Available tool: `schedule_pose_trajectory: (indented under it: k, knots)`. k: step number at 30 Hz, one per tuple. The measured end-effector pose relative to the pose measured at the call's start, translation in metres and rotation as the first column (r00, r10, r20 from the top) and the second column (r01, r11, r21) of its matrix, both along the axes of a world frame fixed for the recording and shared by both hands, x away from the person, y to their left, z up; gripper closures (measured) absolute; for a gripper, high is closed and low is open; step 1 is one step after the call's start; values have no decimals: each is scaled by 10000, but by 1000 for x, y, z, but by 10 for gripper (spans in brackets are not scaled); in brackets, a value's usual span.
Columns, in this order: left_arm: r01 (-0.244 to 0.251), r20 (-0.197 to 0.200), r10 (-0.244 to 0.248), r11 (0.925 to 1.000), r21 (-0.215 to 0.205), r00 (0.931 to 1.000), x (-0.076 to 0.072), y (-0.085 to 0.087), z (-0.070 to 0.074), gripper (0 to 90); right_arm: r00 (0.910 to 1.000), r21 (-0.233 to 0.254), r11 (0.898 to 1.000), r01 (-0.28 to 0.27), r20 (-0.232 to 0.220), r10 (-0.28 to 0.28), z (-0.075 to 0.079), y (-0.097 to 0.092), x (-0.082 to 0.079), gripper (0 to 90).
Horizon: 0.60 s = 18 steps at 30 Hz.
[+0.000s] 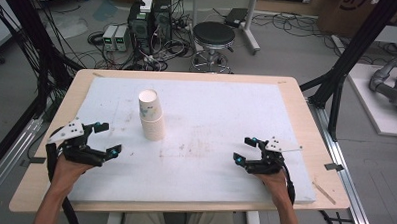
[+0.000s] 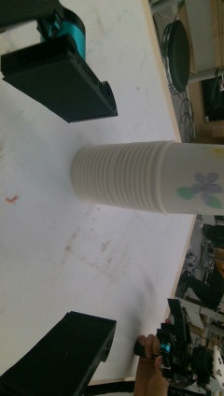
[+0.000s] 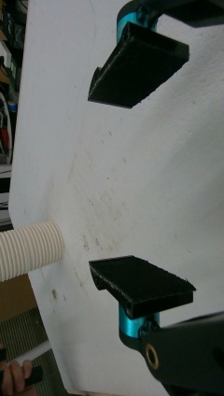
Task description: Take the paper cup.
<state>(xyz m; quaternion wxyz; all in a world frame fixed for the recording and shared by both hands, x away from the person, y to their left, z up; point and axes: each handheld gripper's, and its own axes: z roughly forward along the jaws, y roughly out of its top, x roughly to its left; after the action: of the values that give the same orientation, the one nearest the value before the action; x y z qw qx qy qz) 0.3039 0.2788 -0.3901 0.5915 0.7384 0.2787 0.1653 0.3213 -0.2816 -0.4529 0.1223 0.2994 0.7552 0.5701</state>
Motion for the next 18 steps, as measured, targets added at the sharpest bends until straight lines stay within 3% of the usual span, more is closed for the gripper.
schedule_pose_trajectory:
  k: [2,7,10,15,18]
  knots:
    - [60,41,-59,10000,-41,10000,2,0,6,17,10000,-4,10000,-6,7,6,0,0,0,174]
    - [449,251,-445,9989,-125,9987,17,4,40,17,10000,-2,10000,-10,13,10,0,0,0,174]
    - [591,280,-587,9981,-151,9979,23,5,50,17,10000,-2,10000,9,28,-9,0,0,0,174]
    - [1001,146,-1006,9944,343,9948,45,-1,80,17,10000,-101,9999,-38,-53,37,0,1,0,174]
    - [1097,165,-1107,9926,512,9937,53,-5,88,17,10000,-126,9999,-22,18,22,0,1,0,174]
